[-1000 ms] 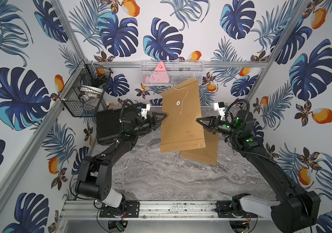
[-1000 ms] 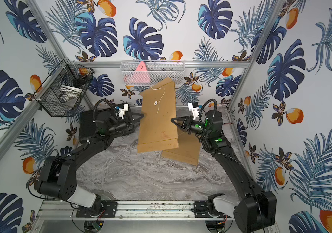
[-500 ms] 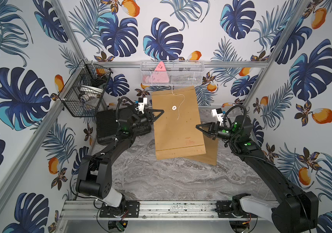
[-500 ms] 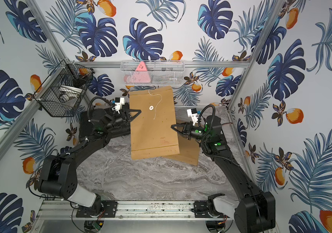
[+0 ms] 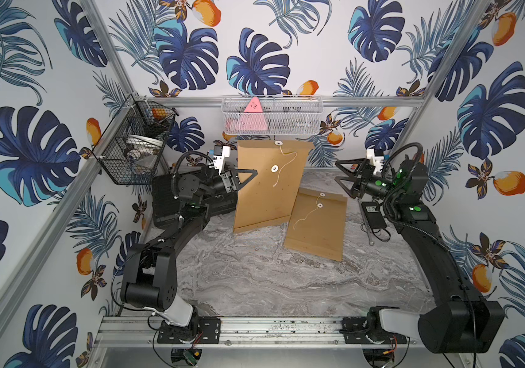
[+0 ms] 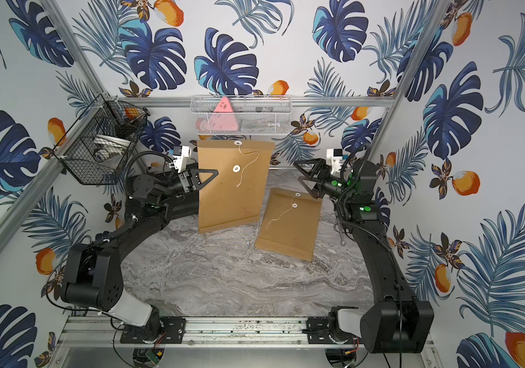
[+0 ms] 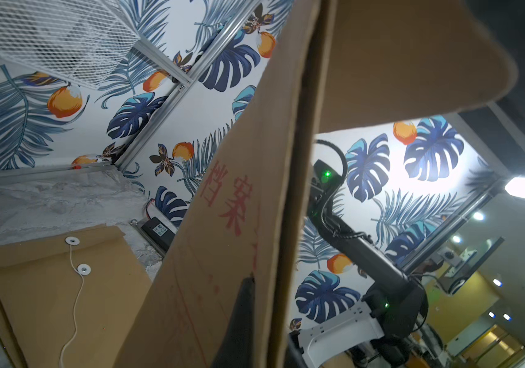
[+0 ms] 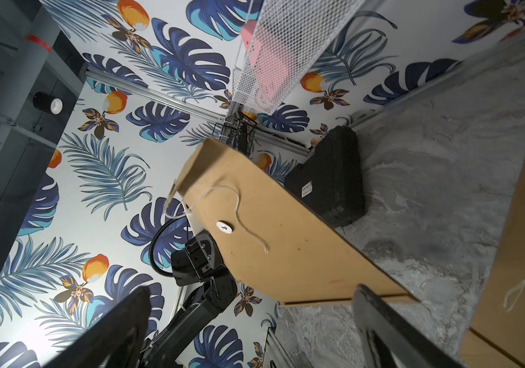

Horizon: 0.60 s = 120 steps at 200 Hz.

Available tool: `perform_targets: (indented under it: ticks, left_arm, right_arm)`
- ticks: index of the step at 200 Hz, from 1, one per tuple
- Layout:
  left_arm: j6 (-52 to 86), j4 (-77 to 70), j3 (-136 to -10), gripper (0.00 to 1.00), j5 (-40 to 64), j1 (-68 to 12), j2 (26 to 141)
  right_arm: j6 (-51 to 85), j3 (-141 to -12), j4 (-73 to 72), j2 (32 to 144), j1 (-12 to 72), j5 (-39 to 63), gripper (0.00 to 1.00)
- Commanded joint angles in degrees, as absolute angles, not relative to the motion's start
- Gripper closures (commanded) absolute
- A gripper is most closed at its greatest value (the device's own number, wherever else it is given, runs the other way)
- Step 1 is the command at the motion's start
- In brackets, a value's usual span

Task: Close the mouth of the file bag
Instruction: Pick up the file bag from the center of the board.

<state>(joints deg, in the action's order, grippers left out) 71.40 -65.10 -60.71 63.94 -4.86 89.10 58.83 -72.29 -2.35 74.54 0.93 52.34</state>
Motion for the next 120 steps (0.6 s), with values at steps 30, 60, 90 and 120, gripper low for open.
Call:
perform_targets:
  ticks: [30,60,90,120]
  left_arm:
    - [73.51,-72.55,-61.83,1.00,67.94,-7.09,89.00]
    - [73.47,-71.98,-62.61,1.00,68.42,-9.02,88.27]
    - [72.76,-70.75,-62.88,1.00,69.43,-9.74,86.87]
    - [69.69,-66.57,-62.81,1.00,69.48,-9.79,85.89]
  right_arm:
    - [46.97,-85.51,8.70,79.89,5.47,50.17,0.00]
    - [43.25,-89.27,11.03,82.89,11.09,50.71,0.01]
    - [45.55,-87.15,7.00,83.76,12.13,53.14,0.11]
    - [48.73,-84.27,0.81,82.85,12.13,56.20,0.24]
